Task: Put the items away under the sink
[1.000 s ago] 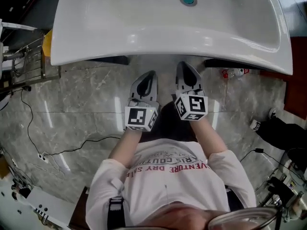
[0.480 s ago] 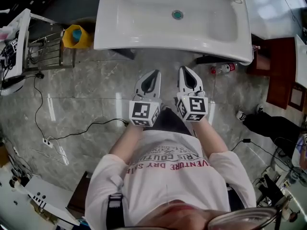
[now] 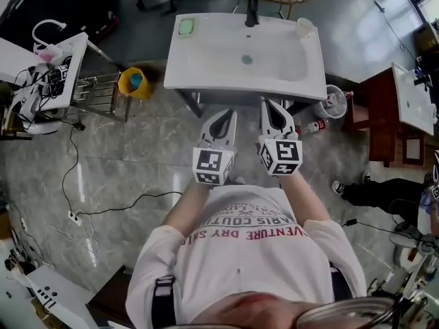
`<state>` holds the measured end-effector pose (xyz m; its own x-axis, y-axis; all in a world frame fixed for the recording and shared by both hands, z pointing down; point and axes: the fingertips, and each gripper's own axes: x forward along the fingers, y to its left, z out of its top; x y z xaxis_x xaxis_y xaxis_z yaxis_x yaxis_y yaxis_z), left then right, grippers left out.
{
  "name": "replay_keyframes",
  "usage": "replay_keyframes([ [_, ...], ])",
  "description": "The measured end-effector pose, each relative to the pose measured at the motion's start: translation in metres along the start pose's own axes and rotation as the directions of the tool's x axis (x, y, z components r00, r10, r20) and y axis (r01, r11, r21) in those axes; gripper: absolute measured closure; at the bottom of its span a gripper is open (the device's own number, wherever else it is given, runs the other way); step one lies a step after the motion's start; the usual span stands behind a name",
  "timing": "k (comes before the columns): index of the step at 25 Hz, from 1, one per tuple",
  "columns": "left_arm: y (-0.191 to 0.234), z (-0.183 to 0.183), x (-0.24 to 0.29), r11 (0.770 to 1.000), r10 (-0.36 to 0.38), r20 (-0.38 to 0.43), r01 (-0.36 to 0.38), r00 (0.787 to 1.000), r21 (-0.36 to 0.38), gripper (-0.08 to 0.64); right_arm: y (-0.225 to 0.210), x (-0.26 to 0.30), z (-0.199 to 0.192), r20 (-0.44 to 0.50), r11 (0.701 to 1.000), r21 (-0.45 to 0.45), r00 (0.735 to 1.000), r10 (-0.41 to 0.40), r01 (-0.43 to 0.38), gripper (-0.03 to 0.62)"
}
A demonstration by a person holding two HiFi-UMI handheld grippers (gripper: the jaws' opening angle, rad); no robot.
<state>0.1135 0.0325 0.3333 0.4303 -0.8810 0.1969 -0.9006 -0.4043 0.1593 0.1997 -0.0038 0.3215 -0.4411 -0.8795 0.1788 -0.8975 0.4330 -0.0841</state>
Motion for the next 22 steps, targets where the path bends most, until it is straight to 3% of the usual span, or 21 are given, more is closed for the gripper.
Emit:
replay_keyframes([
  [5,-0.012,0.046,-0.009,0.997,0.021,0.092,-0.029,0.996,0.078,0.532,-0.006,-0.023,0.039,0.107,1.000,0.000,0.994,0.006,-0.006,0.568],
  [10,-0.011,0.067,-0.012,0.995,0.030,0.127,-0.042,0.991,0.089,0.532,-0.010,-0.036,0.064,0.158,1.000,-0.011,0.987,0.007,-0.005,0.568],
  [22,-0.015,0.080,-0.007,0.994,0.006,0.132,-0.020,0.991,0.108,0.532,-0.015,-0.035,0.062,0.129,1.000,-0.009,0.992,0.004,-0.003,0.568],
])
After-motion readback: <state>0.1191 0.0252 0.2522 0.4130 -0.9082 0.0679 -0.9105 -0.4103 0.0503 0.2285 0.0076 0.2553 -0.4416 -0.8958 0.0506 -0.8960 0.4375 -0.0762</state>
